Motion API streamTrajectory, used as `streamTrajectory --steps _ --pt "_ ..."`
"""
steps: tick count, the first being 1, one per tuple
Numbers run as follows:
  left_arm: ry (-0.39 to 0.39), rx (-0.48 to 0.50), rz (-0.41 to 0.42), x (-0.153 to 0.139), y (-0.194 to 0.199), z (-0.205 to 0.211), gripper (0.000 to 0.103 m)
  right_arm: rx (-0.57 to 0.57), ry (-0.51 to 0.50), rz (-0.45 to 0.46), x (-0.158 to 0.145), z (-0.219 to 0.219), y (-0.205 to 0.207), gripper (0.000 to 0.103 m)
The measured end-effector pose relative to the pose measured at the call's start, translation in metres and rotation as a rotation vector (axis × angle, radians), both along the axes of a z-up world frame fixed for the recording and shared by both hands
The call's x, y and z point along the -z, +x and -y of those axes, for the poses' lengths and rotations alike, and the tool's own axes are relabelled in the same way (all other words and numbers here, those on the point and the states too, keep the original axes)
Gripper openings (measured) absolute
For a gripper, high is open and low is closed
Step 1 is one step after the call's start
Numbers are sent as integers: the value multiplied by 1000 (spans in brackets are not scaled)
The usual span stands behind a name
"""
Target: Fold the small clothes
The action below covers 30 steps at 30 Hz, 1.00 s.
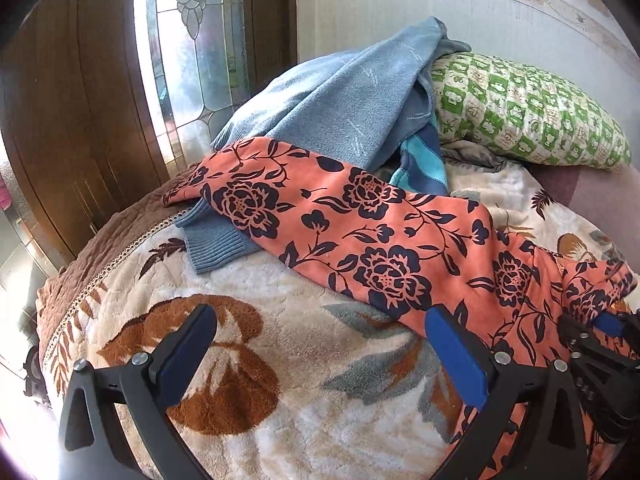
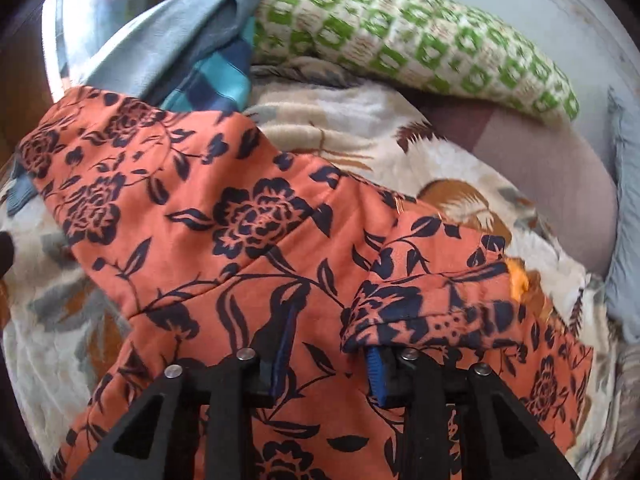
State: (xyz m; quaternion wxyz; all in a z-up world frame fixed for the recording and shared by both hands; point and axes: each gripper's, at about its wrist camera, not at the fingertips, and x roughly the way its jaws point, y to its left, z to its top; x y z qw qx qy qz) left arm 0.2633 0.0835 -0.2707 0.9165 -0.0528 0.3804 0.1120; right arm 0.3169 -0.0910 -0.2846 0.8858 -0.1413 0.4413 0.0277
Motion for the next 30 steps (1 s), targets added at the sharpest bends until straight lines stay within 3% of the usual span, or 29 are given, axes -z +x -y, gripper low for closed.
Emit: streamTrajectory --steps 2,4,6,9,12,14,15,18,20,22,24,27,30 --pt "-19 -18 -15 2 3 -4 103 -56 4 82 -23 4 -9 39" --pt "-34 -29 -23 3 5 -9 103 -71 31 152 -48 13 -13 70" --pt "-34 -46 -20 3 6 -14 103 -35 66 223 -73 27 -9 71" --pt "-48 -58 -19 2 6 -24 103 87 246 232 -96 67 5 71" --pt "-54 -79 -20 1 11 -41 103 319 449 158 -84 114 19 71" --pt "-62 -124 -29 3 16 -59 103 394 582 89 -62 135 14 69" --pt "-73 -153 -34 5 17 -70 103 401 603 67 -51 137 12 63" --pt "-118 -237 -53 11 21 -102 103 398 581 -23 -14 120 17 50" --pt "-130 -289 -58 15 23 -122 103 412 581 -126 18 106 27 49" --pt "-141 -331 -60 17 24 -140 103 435 513 -206 45 96 29 49" --pt "-164 -369 -54 18 23 -159 103 388 460 -166 34 86 22 49" --pt "-212 -431 -31 18 20 -181 103 301 553 -160 12 91 -5 49" --pt "-268 -459 -21 21 20 -194 103 238 554 -84 -12 109 -50 49"
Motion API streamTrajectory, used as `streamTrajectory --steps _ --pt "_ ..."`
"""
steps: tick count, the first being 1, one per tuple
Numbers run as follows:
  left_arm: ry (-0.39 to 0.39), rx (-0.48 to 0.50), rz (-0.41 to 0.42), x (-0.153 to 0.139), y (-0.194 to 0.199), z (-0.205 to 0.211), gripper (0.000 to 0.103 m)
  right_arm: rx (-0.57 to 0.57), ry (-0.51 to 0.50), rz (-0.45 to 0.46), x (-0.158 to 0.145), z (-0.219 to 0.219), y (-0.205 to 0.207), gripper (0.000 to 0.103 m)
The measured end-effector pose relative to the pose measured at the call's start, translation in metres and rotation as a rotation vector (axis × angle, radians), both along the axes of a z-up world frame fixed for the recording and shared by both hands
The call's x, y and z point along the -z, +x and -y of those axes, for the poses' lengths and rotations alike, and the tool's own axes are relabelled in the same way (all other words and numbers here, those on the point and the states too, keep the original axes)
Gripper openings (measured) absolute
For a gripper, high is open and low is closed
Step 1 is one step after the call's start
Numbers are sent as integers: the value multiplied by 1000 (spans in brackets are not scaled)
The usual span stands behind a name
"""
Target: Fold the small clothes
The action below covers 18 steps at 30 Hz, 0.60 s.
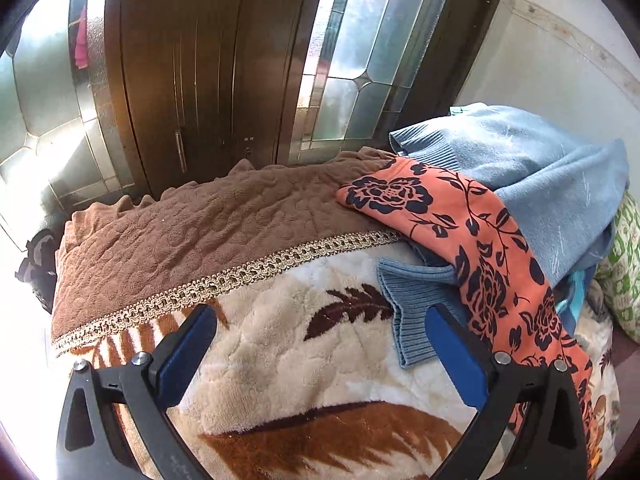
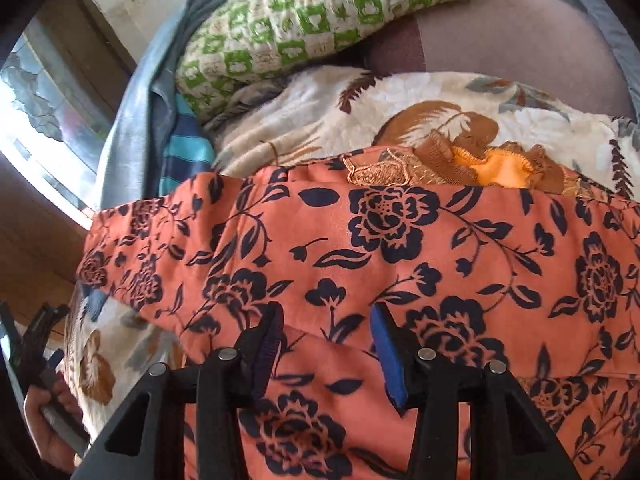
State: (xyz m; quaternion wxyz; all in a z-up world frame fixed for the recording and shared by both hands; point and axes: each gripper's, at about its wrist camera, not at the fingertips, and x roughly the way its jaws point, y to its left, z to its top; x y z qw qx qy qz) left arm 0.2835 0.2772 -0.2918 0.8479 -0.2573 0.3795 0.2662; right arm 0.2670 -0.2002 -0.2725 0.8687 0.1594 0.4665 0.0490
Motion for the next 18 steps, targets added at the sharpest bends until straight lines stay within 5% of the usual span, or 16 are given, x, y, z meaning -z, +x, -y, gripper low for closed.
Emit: streamTrajectory --steps 7,10,13,18 --pt "-198 37 69 -2 33 -23 103 21 -85 57 -9 79 -103 51" --pt "-277 83 23 2 66 -30 103 57 -94 78 -5 112 -128 51" --pt "-355 115 5 8 89 -36 103 105 -52 128 5 136 -139 51" --pt "-460 128 58 11 99 -43 103 88 -37 85 22 145 -121 51"
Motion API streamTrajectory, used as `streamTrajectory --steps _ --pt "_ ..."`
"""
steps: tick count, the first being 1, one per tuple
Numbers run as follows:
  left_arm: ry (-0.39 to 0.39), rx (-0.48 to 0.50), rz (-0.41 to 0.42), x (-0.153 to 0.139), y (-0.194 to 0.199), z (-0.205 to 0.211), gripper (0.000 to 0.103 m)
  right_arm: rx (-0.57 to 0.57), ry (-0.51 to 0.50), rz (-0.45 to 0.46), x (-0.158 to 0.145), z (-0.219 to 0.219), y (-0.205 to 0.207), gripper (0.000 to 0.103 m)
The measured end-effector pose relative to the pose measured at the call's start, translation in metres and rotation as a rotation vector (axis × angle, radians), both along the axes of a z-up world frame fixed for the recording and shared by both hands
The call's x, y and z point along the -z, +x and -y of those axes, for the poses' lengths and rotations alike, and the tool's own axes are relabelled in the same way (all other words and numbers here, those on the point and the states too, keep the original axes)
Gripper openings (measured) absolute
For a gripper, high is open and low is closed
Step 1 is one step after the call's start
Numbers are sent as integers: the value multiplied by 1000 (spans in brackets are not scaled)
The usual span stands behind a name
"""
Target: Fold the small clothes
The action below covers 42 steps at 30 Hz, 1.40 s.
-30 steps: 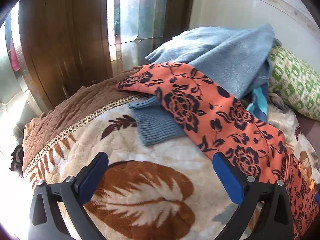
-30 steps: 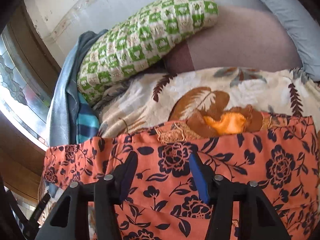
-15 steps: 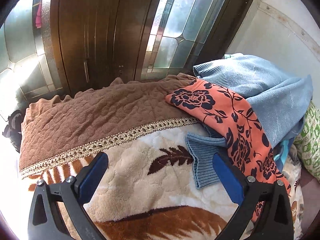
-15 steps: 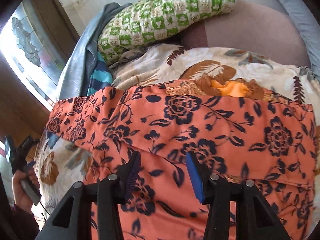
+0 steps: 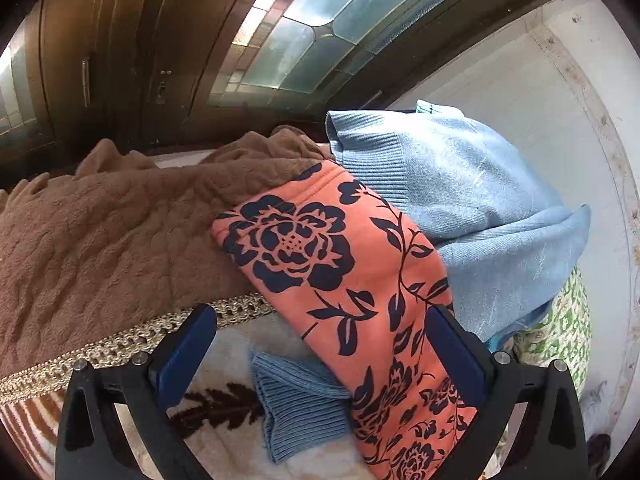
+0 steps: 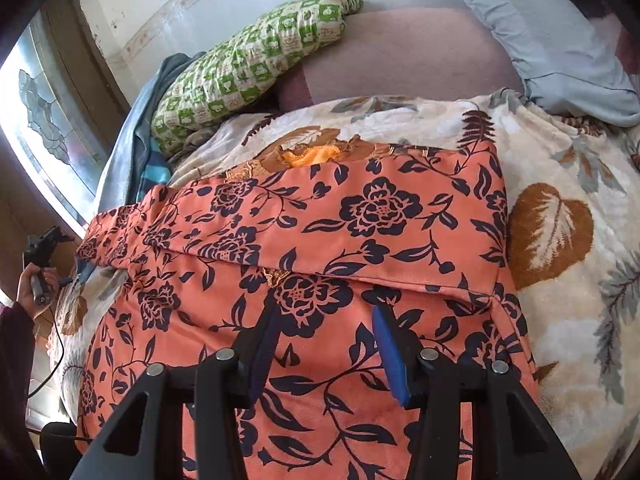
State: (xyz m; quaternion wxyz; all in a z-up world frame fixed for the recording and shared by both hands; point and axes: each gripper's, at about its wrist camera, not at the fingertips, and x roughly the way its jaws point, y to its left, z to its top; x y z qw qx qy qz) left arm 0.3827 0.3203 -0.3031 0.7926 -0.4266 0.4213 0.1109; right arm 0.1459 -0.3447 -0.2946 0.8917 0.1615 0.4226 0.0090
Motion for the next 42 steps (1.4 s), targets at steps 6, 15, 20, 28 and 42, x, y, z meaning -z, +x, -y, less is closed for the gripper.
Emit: streamTrajectory --steps 6,15,20,28,42 --pt "-152 -5 77 5 -10 1 101 -45 -43 29 3 -8 11 51" --pt "-215 -16 155 13 8 -5 76 -41 -40 21 11 -9 14 51" --pt "-194 18 193 11 12 -5 59 -17 -20 6 18 -5 19 51" --pt "-117 -53 148 17 22 -4 53 23 -20 -33 32 -1 25 47" --pt "129 139 315 -90 8 57 5 135 10 14 14 27 16 31"
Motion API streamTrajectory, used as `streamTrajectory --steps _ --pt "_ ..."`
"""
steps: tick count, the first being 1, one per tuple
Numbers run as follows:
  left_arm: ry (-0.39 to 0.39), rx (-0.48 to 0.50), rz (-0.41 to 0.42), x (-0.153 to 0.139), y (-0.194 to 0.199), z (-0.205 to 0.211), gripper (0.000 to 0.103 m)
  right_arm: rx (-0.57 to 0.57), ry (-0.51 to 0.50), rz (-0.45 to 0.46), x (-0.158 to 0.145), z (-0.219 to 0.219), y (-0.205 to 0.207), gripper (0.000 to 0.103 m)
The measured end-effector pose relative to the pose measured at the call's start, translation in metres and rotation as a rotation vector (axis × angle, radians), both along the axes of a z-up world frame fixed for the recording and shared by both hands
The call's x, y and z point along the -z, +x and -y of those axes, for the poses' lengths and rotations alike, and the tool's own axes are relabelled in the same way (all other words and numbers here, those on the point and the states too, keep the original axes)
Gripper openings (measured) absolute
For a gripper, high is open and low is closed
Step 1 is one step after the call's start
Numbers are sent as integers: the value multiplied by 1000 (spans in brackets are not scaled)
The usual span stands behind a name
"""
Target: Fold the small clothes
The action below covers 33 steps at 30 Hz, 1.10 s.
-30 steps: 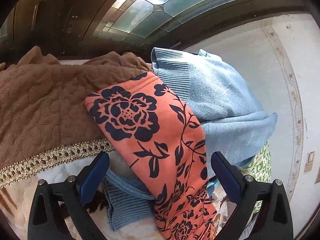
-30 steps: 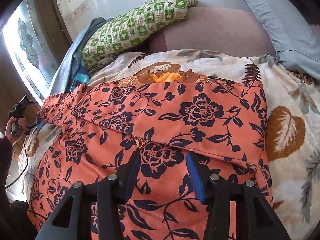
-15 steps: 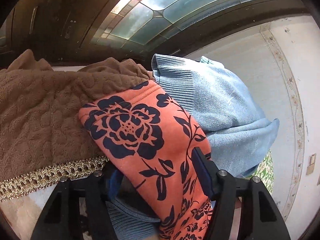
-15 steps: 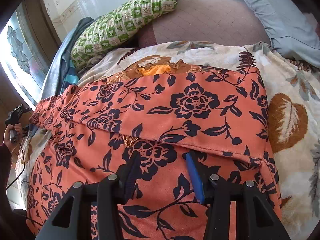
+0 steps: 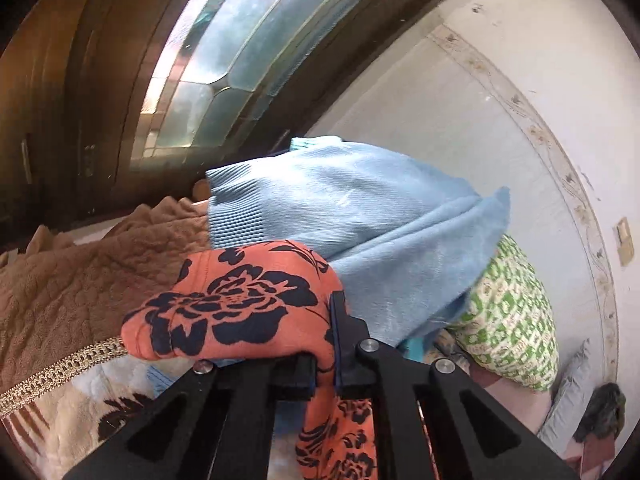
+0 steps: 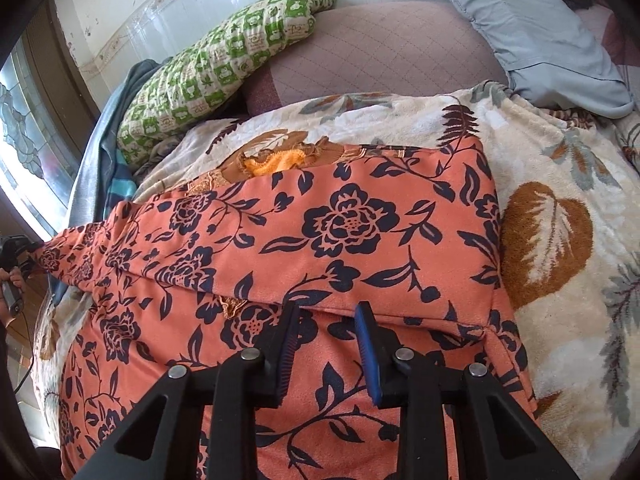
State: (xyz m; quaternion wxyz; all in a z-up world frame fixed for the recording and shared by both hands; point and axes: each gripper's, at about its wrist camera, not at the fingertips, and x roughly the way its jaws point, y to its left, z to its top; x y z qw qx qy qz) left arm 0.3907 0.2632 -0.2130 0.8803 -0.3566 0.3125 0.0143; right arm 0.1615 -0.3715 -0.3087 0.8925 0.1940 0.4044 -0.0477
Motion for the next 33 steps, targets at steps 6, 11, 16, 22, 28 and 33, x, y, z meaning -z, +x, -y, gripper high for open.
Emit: streamTrajectory --steps 6,11,16,22,28,33 --pt "106 241 157 -84 -20 106 5 100 57 36 -10 39 -18 31" --pt "146 439 238 -127 -46 223 5 198 95 44 -11 82 -40 31" --pt "152 615 255 -128 -78 346 5 305 192 81 -12 130 -68 31" --pt "243 790 169 -58 -122 491 6 379 252 113 -15 169 -93 31" --pt "651 964 -104 77 -151 603 39 429 300 124 -12 194 -105 31" --pt "657 1054 -54 71 -174 604 55 431 331 130 -10 199 -105 31"
